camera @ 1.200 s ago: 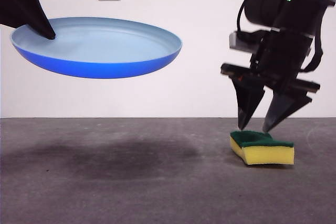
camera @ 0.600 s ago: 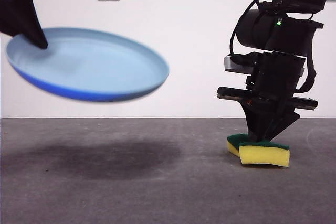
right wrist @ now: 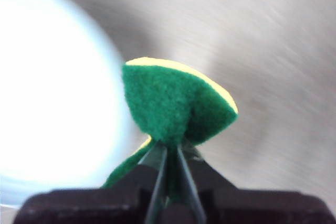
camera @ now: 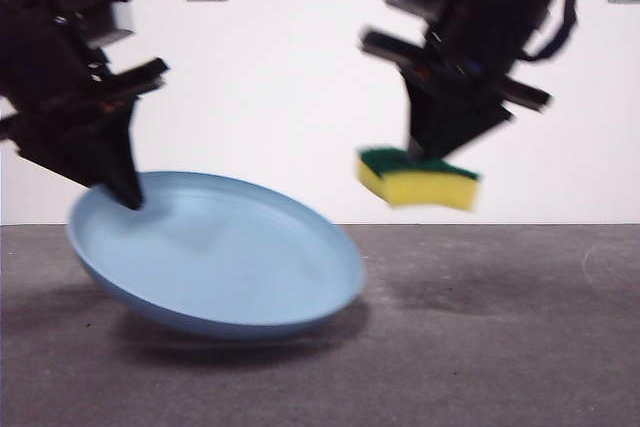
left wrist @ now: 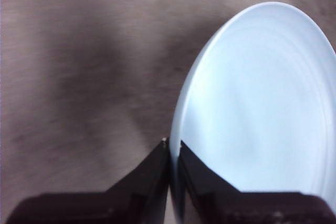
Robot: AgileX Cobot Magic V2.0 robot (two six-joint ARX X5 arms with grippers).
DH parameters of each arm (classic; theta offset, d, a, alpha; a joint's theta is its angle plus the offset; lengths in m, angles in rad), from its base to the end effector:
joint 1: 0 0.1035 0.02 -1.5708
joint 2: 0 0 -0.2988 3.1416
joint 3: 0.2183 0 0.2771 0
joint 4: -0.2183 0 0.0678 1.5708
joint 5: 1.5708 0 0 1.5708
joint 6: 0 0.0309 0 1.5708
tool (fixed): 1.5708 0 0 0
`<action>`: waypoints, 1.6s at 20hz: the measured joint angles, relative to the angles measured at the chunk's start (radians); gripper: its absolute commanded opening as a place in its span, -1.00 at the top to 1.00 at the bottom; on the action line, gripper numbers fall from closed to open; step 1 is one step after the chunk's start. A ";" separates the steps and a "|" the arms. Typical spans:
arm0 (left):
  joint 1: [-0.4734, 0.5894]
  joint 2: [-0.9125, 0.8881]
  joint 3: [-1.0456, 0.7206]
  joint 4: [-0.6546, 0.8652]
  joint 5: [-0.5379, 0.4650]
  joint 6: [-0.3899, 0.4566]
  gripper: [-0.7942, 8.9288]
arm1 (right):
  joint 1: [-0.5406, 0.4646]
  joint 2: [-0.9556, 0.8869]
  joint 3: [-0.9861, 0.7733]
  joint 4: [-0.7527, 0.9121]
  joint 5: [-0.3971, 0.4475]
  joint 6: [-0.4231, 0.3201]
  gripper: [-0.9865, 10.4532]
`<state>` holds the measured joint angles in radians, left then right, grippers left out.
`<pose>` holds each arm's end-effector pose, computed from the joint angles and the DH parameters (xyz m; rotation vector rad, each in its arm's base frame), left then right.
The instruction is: Pick up the plate,pick up the cloth,clean the plate with the cloth
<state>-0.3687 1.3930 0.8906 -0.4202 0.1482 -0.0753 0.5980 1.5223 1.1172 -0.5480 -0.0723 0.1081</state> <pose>0.2712 -0.1097 0.2415 0.0342 0.9436 -0.4440 0.2755 0.1904 0.2701 -0.1555 0.9669 0.5655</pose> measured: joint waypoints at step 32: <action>-0.166 0.012 -0.003 0.193 0.188 -0.198 0.85 | 0.212 0.029 0.003 0.061 -0.057 0.063 0.86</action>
<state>-0.5343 1.4048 0.8875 -0.2268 0.3367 -0.2737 0.8104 1.5509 1.1202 -0.4866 -0.1295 0.1707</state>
